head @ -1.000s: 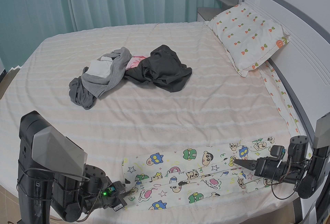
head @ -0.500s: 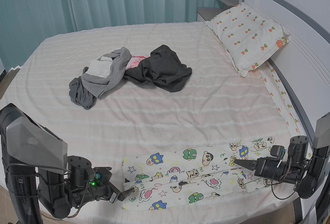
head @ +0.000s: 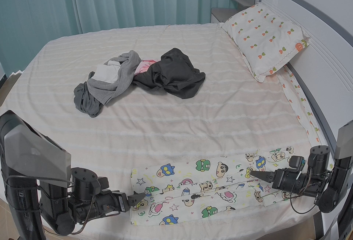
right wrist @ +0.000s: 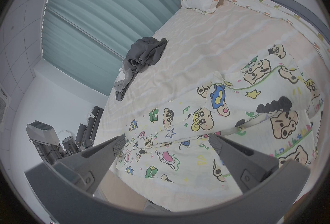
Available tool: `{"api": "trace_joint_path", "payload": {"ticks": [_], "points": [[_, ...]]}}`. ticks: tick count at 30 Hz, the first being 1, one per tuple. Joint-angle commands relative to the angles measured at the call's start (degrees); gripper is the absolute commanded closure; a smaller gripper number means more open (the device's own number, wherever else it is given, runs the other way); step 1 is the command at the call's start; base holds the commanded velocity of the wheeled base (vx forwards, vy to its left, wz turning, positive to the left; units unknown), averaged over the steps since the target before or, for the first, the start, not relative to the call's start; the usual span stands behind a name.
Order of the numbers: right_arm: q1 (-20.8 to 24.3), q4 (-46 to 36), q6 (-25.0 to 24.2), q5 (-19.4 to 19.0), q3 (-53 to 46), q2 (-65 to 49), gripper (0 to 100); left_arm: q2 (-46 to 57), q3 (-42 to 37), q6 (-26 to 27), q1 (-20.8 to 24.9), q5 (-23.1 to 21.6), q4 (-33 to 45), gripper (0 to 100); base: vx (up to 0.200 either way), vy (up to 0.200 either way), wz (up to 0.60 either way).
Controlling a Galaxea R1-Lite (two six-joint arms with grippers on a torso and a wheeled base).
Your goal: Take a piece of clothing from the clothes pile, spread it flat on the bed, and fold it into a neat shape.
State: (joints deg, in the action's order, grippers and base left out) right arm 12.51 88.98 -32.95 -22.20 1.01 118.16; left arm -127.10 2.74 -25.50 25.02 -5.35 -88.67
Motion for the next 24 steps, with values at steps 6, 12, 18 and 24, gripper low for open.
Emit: {"api": "trace_joint_path", "payload": {"ticks": [6, 12, 18, 24], "points": [[0.0, 0.8, 0.0, 0.1, -1.0, 0.3, 0, -9.5, 5.3, -9.6, 4.2, 0.8, -0.3, 0, 0.0, 0.0, 0.0], [0.0, 0.8, 0.0, 0.1, -1.0, 0.3, 0, -10.8, 8.8, -9.6, 4.2, 2.2, -0.3, 0, 0.0, 0.0, 0.0], [0.0, 0.8, 0.0, 0.1, -1.0, 0.3, 0, -10.8, 8.9, -9.6, 4.2, 2.2, -0.3, 0, 0.0, 0.0, 0.0], [0.0, 0.8, 0.0, 0.1, -1.0, 0.2, 0, -10.9, 9.8, -10.0, 4.3, 2.1, -0.3, 0, 0.0, 0.0, 0.0]]}}
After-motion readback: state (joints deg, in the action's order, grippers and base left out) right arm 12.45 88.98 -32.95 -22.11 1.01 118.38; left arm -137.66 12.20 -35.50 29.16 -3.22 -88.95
